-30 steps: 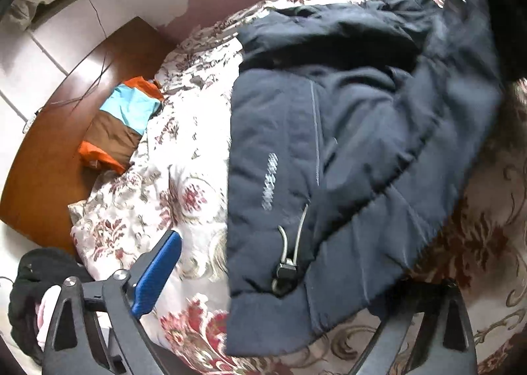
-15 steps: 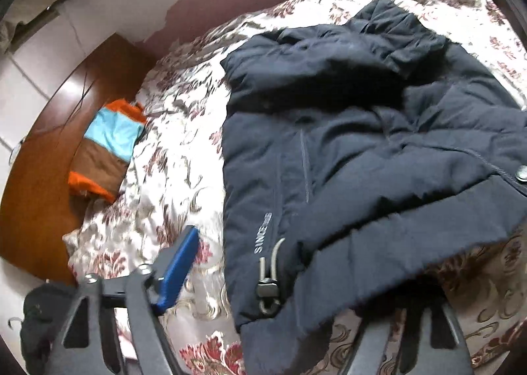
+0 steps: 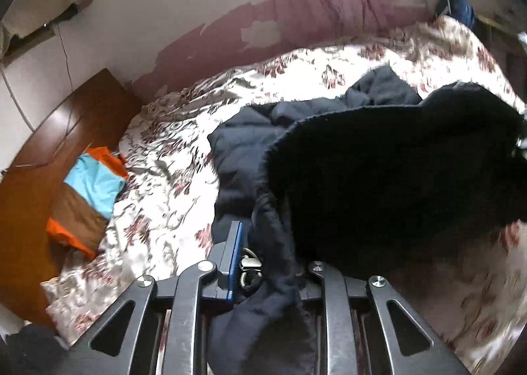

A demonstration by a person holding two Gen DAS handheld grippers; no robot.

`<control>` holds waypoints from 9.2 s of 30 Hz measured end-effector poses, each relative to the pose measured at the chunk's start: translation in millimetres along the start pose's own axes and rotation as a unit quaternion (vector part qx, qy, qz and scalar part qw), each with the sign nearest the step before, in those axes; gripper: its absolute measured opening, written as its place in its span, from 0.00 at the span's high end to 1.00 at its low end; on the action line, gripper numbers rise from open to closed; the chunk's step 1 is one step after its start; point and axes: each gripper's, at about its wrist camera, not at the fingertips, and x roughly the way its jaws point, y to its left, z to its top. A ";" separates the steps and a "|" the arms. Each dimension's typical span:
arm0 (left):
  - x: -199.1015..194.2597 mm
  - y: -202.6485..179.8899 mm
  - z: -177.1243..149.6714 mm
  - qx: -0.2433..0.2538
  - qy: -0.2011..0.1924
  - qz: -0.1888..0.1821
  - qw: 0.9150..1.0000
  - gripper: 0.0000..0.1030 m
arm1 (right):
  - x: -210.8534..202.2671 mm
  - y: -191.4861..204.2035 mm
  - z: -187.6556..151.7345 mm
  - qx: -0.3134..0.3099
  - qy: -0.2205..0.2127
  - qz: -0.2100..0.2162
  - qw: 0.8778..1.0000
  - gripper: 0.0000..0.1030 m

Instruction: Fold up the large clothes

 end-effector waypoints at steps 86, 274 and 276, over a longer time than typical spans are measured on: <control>250.3 36.9 123.8 -0.062 0.005 -0.096 0.993 0.12 | 201.0 -101.0 142.7 0.052 -0.002 -0.109 0.993 0.18; 165.5 77.3 -28.2 -0.273 0.247 -0.252 0.895 0.38 | 56.8 -83.9 -63.7 0.294 0.053 -0.044 0.953 0.22; 162.9 79.8 -29.5 -0.281 0.238 -0.247 0.896 0.31 | 53.1 -86.5 -62.7 0.290 0.046 -0.050 0.954 0.21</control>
